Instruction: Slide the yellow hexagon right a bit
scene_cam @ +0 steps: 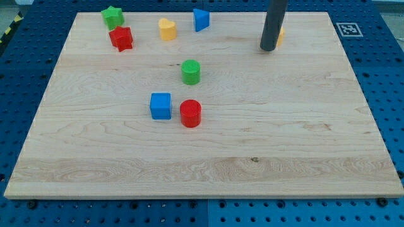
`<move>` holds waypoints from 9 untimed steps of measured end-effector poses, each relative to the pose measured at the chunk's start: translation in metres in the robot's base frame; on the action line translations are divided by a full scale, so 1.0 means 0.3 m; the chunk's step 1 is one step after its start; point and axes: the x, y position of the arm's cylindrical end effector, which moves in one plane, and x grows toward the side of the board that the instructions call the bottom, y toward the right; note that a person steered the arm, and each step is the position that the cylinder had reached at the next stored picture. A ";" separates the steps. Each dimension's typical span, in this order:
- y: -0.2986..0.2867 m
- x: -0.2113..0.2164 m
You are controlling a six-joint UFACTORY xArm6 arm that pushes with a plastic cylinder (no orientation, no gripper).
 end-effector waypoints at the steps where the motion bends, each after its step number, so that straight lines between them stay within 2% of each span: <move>1: 0.016 -0.049; 3: 0.188 -0.163; 4: 0.106 -0.163; 5: -0.116 -0.168; 6: -0.204 -0.243; 8: -0.082 -0.297; 9: 0.053 -0.297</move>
